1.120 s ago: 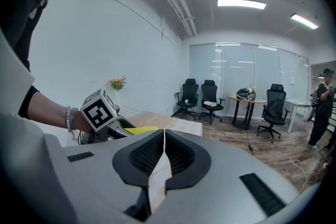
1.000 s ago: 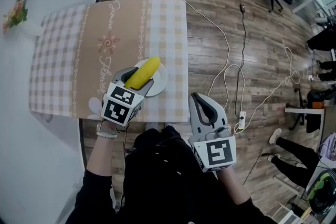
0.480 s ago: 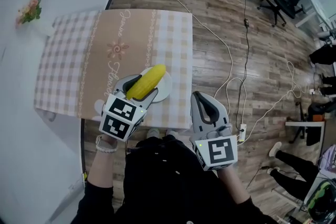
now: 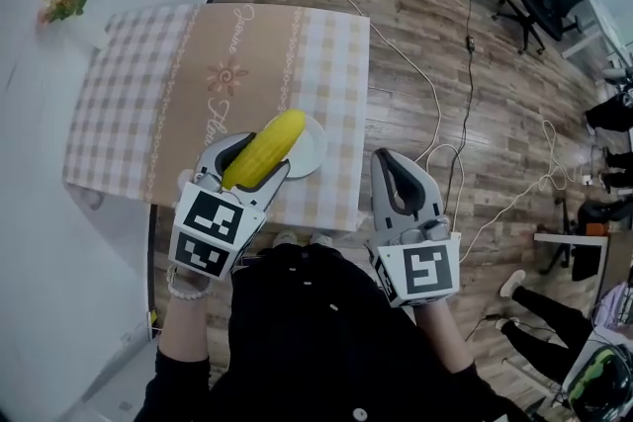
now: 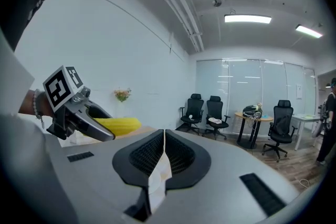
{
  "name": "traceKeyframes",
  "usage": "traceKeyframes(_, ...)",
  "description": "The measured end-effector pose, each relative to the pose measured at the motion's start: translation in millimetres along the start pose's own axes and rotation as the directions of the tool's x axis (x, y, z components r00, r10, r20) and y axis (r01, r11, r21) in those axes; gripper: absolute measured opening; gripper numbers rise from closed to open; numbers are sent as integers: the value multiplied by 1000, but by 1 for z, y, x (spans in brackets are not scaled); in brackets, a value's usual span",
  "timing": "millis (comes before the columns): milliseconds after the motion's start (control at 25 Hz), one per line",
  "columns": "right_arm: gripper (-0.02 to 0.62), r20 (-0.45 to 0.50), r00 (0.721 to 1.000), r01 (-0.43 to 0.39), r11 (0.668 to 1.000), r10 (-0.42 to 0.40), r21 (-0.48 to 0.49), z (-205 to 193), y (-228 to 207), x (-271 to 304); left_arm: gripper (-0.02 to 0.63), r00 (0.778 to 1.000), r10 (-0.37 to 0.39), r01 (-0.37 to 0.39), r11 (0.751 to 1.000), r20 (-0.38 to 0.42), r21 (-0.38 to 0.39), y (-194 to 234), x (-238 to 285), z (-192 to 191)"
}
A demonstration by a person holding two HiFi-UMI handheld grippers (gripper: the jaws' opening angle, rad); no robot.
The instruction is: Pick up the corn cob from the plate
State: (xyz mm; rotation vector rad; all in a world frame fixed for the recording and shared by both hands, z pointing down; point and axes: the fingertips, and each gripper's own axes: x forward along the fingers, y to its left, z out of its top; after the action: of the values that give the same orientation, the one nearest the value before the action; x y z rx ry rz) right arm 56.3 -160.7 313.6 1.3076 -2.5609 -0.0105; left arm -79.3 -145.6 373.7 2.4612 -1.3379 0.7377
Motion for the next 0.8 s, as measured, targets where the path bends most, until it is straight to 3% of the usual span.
traceKeyframes(360,44,3,1000,-31,999,31,-8,2,5,4,259,999,41,-41,999,16,4,-5,-21,6)
traceKeyframes(800,44,-8,999,-35,999,35,-6,-2,6,5,259,1000,26,-26,1000,11,0,-12,-17,2)
